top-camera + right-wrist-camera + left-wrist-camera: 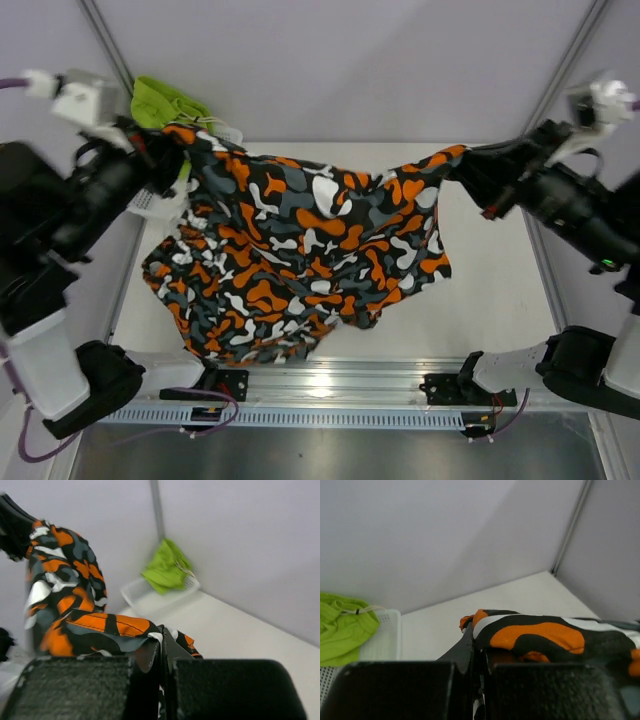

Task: Fold and stack the shorts
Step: Flatten the shorts out

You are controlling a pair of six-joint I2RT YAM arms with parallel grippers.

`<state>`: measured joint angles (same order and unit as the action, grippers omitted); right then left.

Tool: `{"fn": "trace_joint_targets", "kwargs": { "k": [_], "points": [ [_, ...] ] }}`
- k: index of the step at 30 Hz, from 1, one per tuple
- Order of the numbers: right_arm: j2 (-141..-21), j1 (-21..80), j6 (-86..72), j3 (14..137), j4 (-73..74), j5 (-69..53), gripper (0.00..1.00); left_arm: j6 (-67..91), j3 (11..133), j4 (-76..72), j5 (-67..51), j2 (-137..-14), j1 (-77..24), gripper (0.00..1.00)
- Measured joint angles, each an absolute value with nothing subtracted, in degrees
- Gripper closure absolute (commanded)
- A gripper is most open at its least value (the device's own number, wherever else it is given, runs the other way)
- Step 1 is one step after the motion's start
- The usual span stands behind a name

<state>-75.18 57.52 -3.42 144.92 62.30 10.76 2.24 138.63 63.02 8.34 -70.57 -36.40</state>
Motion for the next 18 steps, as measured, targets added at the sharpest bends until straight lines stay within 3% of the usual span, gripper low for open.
{"fn": "trace_joint_targets", "kwargs": {
  "k": [8, 12, 18],
  "points": [
    [-80.9, 16.4, -7.73, 119.98, 55.4, -15.99, 1.0, 6.15, 124.44, 61.32, -9.32, -84.82, -14.72, 1.0],
    [-87.09, 8.14, -10.68, 117.12, 53.01, -24.62, 1.0, 7.4, 124.55, 61.23, -14.92, -92.4, -9.93, 1.0],
    [-87.59, 7.01, -12.49, 115.92, 47.77, -29.8, 1.0, 7.88, 122.89, 59.02, -19.18, -93.45, -8.71, 1.0]
  ]
}}
